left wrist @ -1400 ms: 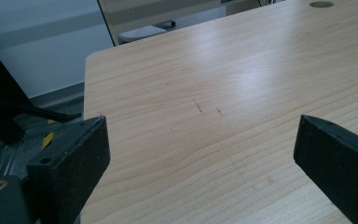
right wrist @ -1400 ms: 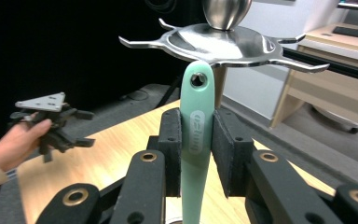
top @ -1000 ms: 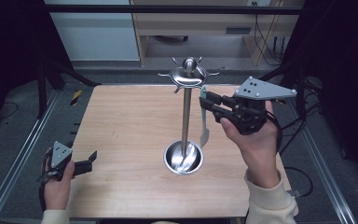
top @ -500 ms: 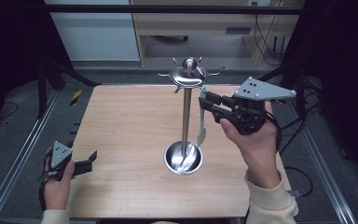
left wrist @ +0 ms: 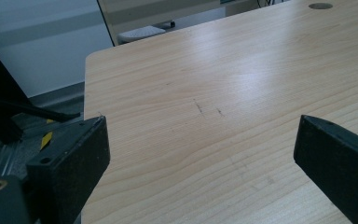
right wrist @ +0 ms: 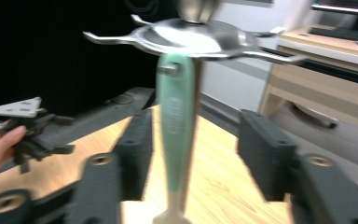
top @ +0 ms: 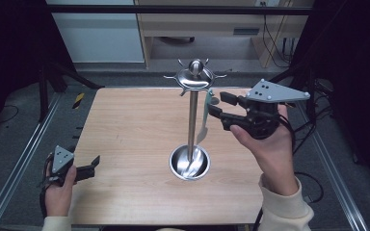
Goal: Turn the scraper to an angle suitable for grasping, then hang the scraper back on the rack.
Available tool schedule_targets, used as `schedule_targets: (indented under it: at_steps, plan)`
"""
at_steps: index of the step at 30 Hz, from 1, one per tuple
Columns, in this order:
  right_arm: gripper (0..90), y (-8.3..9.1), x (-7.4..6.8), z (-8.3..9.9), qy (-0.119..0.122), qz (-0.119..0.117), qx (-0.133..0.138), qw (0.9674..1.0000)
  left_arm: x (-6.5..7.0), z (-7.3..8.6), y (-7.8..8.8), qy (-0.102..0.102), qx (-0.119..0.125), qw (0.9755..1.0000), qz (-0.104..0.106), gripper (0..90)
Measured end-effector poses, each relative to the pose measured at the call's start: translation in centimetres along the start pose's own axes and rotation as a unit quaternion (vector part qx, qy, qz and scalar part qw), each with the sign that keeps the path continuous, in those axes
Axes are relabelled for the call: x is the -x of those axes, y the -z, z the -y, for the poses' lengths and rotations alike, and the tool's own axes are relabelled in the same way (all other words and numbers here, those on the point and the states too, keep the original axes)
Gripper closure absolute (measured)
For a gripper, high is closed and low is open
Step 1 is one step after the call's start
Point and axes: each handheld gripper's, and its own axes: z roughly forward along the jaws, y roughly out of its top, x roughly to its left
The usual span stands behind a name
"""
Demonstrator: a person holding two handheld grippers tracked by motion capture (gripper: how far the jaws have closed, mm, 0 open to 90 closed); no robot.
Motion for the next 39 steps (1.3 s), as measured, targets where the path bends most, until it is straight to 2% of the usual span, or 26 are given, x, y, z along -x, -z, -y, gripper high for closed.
schedule_targets:
  at_steps: [5,6,7,11,15,23,30,35,39]
  plan:
    - [22.5,0.6,1.2,0.4,-0.007,0.044,-0.007,0.999,0.0,0.0,-0.1,0.0,-0.001,1.0,0.0,3.3]
    - [22.5,0.6,1.2,0.4,-0.007,0.044,-0.007,0.999,0.0,0.0,-0.1,0.0,-0.001,1.0,0.0,3.3]
    - [18.3,0.6,1.6,0.7,-0.009,0.057,-0.01,0.9983,0.0,0.0,-0.1,-0.001,-0.001,1.0,0.0,3.3]
    - [14.6,0.4,2.1,1.0,-0.008,0.073,-0.01,0.9973,0.0,0.0,-0.1,-0.001,-0.002,1.0,0.001,3.3]
    - [9.3,-0.1,2.6,1.6,0.009,0.082,-0.016,0.9964,0.0,0.0,0.0,0.0,-0.001,1.0,0.001,3.3]
    - [7.3,-0.4,3.5,2.3,0.011,0.099,-0.013,0.9949,0.0,0.0,0.0,0.0,0.0,1.0,0.001,3.3]
    - [7.4,-0.6,4.5,3.3,-0.007,0.114,-0.019,0.9933,0.0,-0.1,-0.1,-0.002,0.0,1.0,0.002,3.3]
    - [10.7,-1.1,5.8,4.7,-0.02,0.141,-0.031,0.9894,0.0,-0.1,-0.1,-0.004,-0.001,1.0,0.002,3.3]
    - [11.1,-1.4,6.5,5.5,-0.03,0.152,-0.034,0.9874,-0.1,0.0,-0.1,-0.002,0.0,1.0,0.001,3.3]
